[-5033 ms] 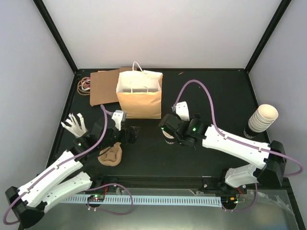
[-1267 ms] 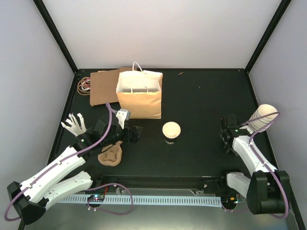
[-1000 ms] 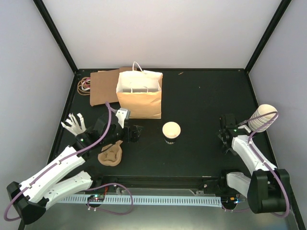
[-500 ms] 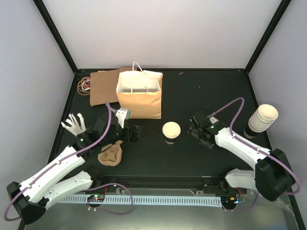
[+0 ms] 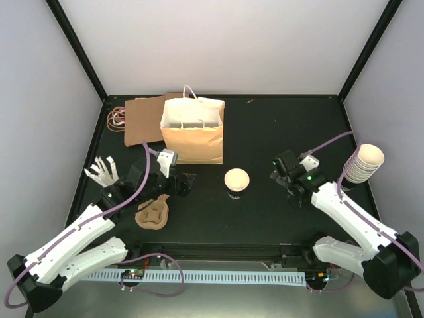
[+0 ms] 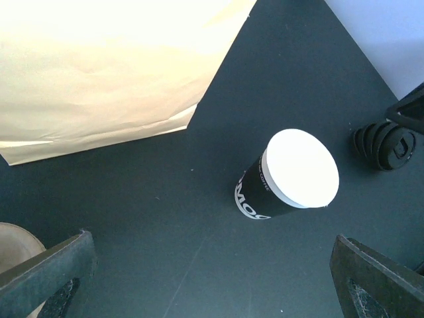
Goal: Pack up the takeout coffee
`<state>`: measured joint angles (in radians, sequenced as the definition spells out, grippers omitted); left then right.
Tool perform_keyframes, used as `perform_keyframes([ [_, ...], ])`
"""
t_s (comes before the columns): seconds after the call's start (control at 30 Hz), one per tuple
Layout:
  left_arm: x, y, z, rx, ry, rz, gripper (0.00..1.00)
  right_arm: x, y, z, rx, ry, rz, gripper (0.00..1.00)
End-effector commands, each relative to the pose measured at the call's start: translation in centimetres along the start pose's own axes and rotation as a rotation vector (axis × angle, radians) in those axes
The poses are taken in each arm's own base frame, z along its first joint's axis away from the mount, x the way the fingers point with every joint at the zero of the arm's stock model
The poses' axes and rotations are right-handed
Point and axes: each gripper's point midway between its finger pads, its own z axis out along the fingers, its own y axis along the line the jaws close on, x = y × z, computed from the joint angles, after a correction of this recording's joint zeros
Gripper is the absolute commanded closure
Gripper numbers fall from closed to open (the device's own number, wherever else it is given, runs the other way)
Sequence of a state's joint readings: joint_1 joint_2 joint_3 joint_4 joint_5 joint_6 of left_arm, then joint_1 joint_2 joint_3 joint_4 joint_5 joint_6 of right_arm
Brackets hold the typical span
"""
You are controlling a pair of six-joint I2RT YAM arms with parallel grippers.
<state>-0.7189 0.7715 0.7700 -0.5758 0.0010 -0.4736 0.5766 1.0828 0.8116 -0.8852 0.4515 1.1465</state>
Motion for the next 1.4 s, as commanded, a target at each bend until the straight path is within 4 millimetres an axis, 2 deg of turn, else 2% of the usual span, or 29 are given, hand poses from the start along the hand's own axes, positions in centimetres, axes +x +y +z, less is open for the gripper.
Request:
perform_keyframes([
  [0.0,-1.1,-0.1,-0.4,0.003,-0.051,0.035,0.01,-2.1,-3.2,-0.9,0.052,-0.075,0.002,0.0],
  [0.27,-0.7,0.5,0.4,-0.019,-0.059,0.096,0.01,-2.3,-7.7,0.4,0.073,-0.012,0.03,0.0],
  [0.33,-1.0,0.4,0.5,-0.012,-0.065,0.095,0.01,-2.4,-7.0,0.5,0.012,0.012,0.046,0.0],
  [0.47,-1.4,0.2,0.7,-0.014,-0.068,0.094,0.01,-3.2,-8.0,1.0,0.029,0.028,0.112,0.0],
  [0.6,-1.0,-0.2,1.1,0.021,-0.058,0.063,0.01,-3.7,-9.0,2.2,0.009,0.048,0.185,0.0],
  [0.83,0.3,-2.2,2.1,0.167,-0.047,0.027,0.01,-2.6,-10.5,2.8,0.066,0.085,0.228,0.0],
  [1.07,1.2,-2.3,3.3,0.176,0.011,0.015,0.01,-0.7,-10.7,3.5,0.051,0.129,0.233,0.0],
  [1.2,1.4,-2.1,3.7,0.164,0.024,0.021,0.01,-0.6,-9.7,4.2,-0.008,0.127,0.235,0.02],
  [1.37,1.2,-1.9,3.6,0.152,0.014,0.025,0.01,-1.4,-9.5,4.7,-0.001,0.112,0.224,0.04],
])
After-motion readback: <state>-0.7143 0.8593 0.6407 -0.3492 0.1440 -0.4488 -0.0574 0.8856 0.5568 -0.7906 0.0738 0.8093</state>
